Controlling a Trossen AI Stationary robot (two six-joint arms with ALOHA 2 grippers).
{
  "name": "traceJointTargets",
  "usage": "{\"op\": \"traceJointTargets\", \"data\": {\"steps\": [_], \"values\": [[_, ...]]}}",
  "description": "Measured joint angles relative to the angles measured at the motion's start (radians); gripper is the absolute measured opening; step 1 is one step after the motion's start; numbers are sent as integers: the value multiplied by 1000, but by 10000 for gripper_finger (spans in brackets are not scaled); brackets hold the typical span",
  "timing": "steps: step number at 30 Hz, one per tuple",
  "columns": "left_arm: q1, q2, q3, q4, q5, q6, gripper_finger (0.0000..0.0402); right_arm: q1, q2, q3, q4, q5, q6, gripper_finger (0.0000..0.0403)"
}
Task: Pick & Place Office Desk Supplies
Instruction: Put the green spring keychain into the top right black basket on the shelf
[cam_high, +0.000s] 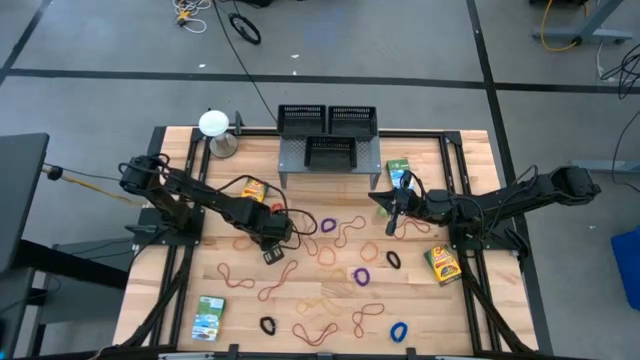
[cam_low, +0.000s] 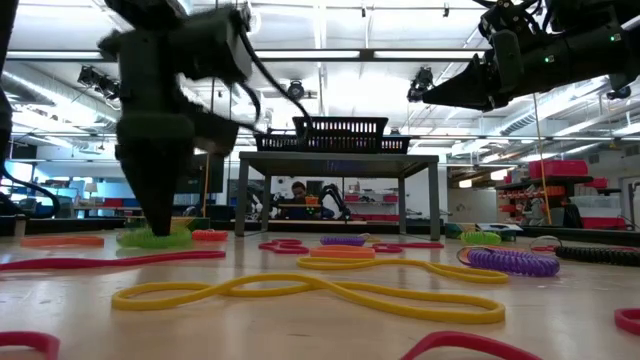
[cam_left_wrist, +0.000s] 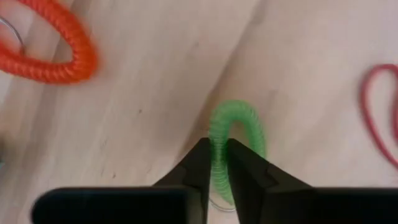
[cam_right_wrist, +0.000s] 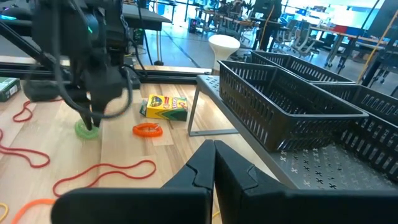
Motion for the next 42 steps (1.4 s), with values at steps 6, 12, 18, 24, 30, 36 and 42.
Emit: {"op": "traceJointTargets", "data": {"steps": [6,12,18,24,30,36,42], "values": [[-33,-81,0,3,-121,64,15,0,0,0,0,0,0,9],[-54,-128,-87,230,-186,158,14,0,0,0,0,0,0,9],[-17,-119,-327,844,-256,274,16,0,0,0,0,0,0,9],[26,-35,-506,1488,-289,322,16,0,0,0,-1,0,0,9],[31,97,-501,1777,-303,445,16,0,0,0,7,0,-11,9],[65,287,-437,1995,-238,478,16,0,0,0,8,0,34,9],[100,400,-354,2034,-213,478,16,0,0,-1,120,-26,86,9]]}}
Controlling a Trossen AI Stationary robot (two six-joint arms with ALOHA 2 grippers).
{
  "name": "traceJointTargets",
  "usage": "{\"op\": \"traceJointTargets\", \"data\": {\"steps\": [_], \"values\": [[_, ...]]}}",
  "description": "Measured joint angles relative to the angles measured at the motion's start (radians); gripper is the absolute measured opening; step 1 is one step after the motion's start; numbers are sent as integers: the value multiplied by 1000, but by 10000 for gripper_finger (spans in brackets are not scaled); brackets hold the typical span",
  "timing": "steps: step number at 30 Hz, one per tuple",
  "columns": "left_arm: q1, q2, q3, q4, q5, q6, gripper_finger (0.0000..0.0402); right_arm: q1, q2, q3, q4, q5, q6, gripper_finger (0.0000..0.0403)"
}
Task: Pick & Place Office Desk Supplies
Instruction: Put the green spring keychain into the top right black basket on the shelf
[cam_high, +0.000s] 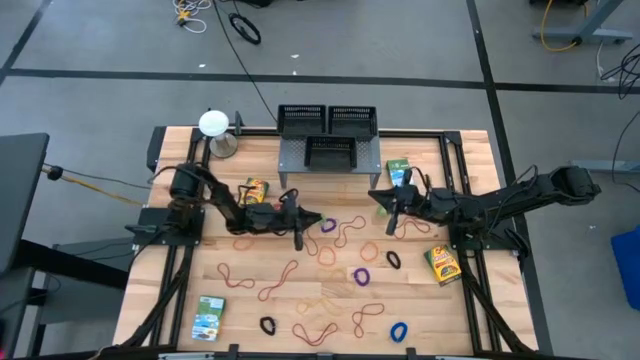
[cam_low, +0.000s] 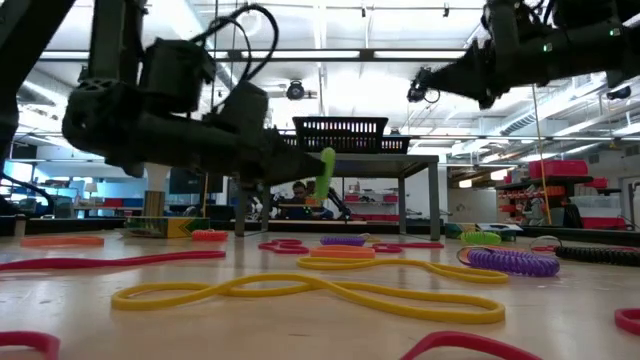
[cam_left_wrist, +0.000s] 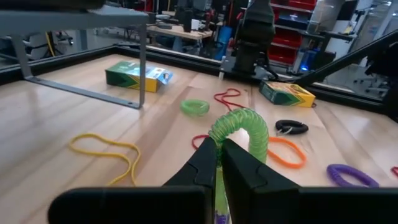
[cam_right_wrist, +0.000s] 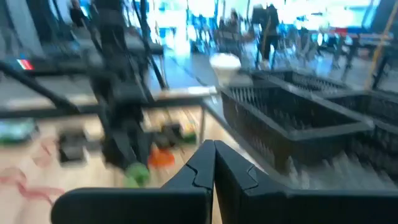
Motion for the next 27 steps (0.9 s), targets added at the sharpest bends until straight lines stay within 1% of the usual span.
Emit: {"op": "traceJointTargets", "data": {"steps": [3,7,10,12,13,16,21,24,27], "values": [[11,13,16,10,-3,0,16,4,0,0,86,-37,12,9],[22,14,18,7,-10,2,16,14,-1,0,127,-108,31,9],[29,14,18,6,-10,7,16,8,2,1,125,-129,114,9],[35,14,18,6,-10,11,16,13,22,9,53,-122,176,5],[37,14,18,6,-9,11,16,27,48,18,3,-101,209,4],[44,14,18,4,-10,15,16,77,177,72,-100,15,299,6],[44,14,18,3,-17,31,16,119,424,203,-112,107,415,19],[43,14,18,-7,-18,34,16,119,542,284,-123,113,457,46],[43,14,18,-20,-18,34,16,112,626,357,-129,123,457,85]]}}
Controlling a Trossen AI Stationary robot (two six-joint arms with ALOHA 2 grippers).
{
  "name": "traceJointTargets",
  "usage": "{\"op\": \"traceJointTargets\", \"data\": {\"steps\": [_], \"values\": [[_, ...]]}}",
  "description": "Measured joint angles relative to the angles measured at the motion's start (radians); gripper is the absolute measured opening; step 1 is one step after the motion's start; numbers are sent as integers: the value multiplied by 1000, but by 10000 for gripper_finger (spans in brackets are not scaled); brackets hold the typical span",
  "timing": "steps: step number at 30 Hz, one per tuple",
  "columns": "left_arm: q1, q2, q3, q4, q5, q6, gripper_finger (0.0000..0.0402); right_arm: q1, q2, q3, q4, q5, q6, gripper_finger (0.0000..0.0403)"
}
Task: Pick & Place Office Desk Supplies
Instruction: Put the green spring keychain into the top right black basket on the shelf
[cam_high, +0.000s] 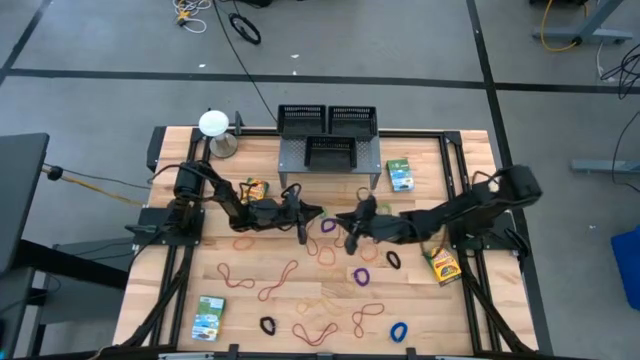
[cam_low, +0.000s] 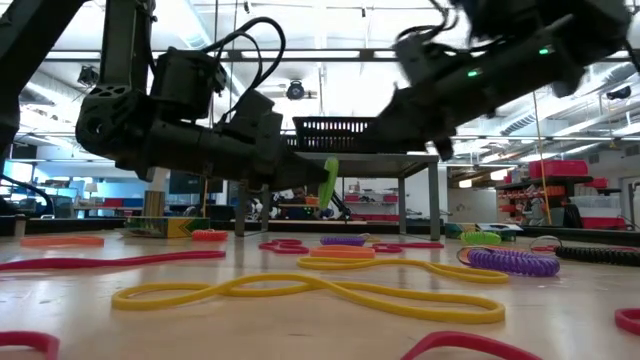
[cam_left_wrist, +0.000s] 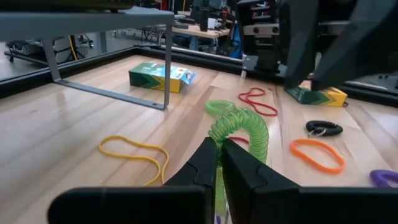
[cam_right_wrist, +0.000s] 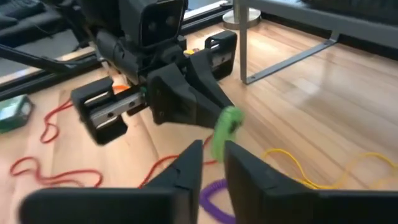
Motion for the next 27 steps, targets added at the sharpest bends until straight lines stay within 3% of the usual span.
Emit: {"op": "traceJointTargets", "data": {"steps": [6,10,18,27], "values": [[0,0,0,-8,0,0,17,-35,63,116,-141,23,39,150],[0,0,0,-8,0,0,17,-66,77,146,-186,2,49,161],[0,0,0,-8,0,0,17,-122,78,150,-179,-140,99,118],[0,0,0,7,-1,16,17,-130,98,150,-176,-160,112,77]]}}
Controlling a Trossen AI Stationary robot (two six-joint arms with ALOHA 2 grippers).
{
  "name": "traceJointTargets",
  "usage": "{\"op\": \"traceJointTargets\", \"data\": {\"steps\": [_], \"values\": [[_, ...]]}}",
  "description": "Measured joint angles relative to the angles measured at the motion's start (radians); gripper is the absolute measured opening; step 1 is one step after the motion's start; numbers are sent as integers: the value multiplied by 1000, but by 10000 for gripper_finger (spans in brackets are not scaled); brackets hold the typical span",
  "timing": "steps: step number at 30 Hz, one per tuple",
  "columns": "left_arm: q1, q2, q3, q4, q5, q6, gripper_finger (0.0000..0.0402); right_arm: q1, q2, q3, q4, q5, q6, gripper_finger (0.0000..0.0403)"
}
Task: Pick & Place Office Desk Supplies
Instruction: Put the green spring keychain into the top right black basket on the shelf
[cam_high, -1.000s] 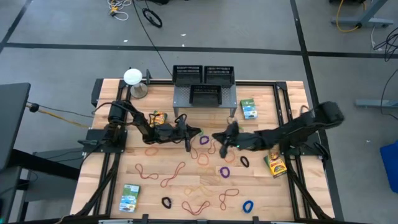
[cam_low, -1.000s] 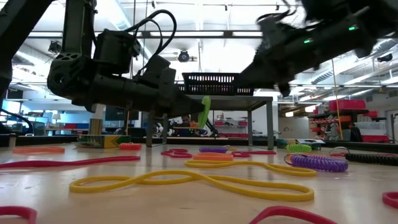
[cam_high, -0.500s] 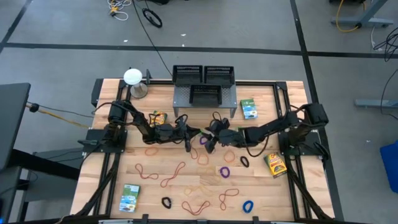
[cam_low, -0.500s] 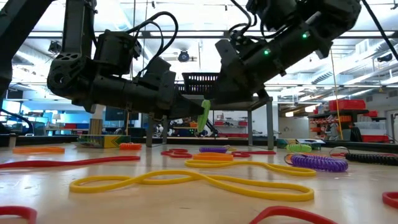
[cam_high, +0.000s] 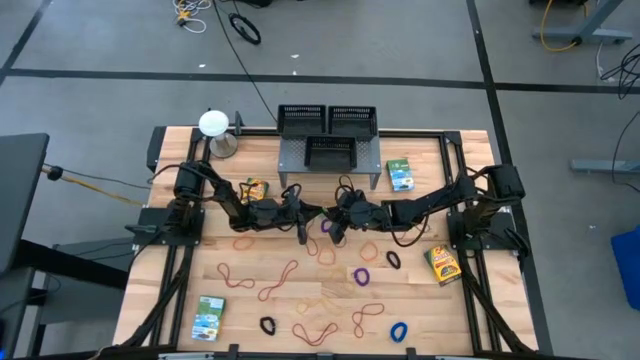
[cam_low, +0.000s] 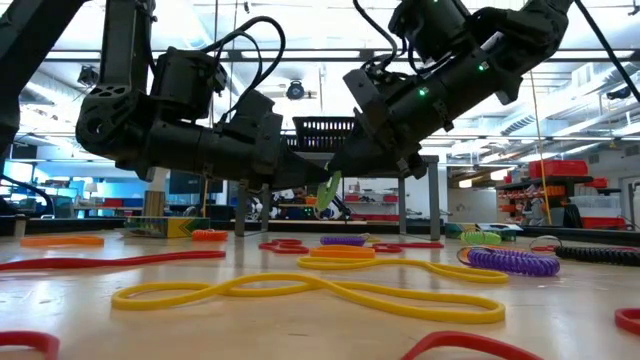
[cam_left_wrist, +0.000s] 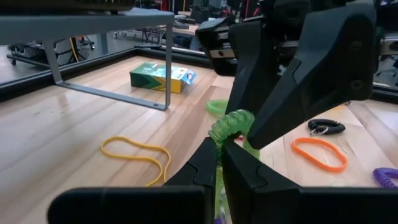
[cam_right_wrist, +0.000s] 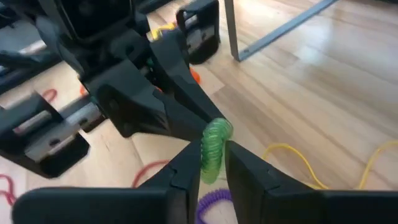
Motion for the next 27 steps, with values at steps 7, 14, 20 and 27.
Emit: {"op": "traceJointTargets", "data": {"steps": [7,14,20,27], "values": [[-3,0,-2,29,14,18,34,8,-1,1,-9,-3,-37,35],[-2,-17,-65,129,50,1,108,38,-45,1,-50,6,-72,18],[-3,-120,-175,126,114,-1,177,59,-117,-1,-152,16,-73,17],[6,-202,-274,123,115,70,202,82,-307,-1,-248,23,-116,18]]}}
